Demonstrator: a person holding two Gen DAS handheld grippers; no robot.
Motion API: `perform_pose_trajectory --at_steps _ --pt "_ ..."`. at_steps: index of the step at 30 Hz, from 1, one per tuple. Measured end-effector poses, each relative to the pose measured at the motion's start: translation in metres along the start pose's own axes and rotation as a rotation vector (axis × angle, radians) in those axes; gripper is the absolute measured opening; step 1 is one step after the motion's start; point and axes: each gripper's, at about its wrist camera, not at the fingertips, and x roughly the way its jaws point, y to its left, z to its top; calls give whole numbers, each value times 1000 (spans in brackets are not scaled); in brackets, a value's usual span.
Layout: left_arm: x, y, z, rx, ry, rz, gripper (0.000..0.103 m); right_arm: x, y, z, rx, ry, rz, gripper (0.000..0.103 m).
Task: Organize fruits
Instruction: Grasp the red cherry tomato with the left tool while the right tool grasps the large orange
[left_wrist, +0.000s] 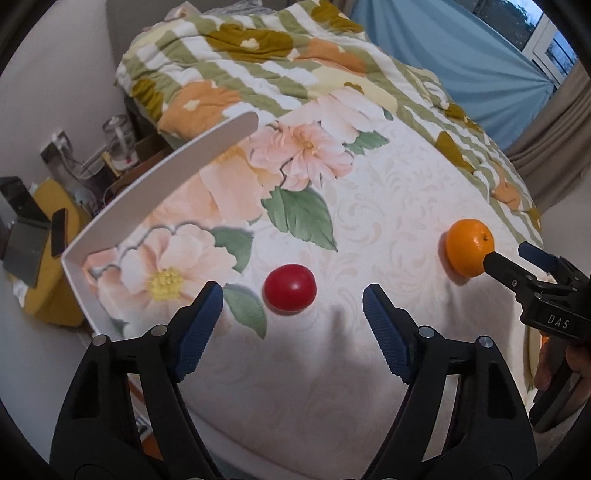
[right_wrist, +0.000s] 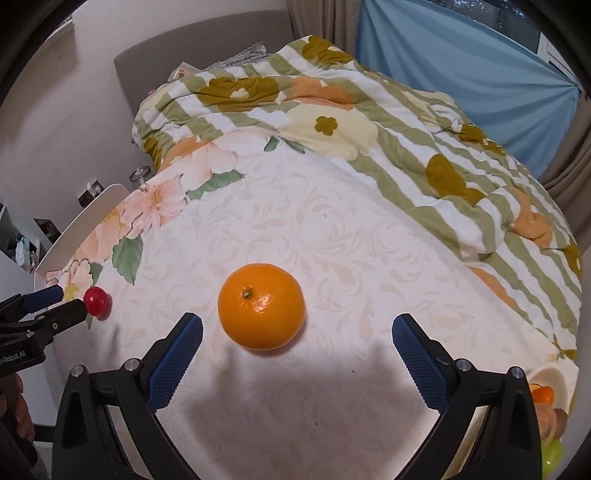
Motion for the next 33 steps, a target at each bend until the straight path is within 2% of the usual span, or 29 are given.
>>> perform_pose_trajectory --at_steps 1,2,3,8,13,20,25,31,32,33 --pt "3 -1 -1 3 1 1 74 2 0 -1 -3 -3 6 102" --pt "8 -3 -1 5 9 2 63 4 0 -1 -8 -6 8 102" --pt "10 -3 -2 3 16 1 59 7 1 -2 -15 -8 7 102" --pt "24 -4 0 -14 33 -1 58 15 4 -3 -22 -13 28 102" --pt "29 -6 4 7 38 26 41 21 8 -3 -45 -10 25 102" --pt "28 -8 4 42 49 35 40 27 11 -3 -57 4 30 94" --pt "26 -5 4 37 56 26 40 31 14 -1 -70 17 36 78" --pt "21 0 4 38 43 19 40 34 17 4 -75 6 19 73" --pt "20 2 4 37 42 17 40 35 18 4 -75 4 17 70" --pt "20 2 4 38 43 16 40 36 18 5 -76 0 32 63"
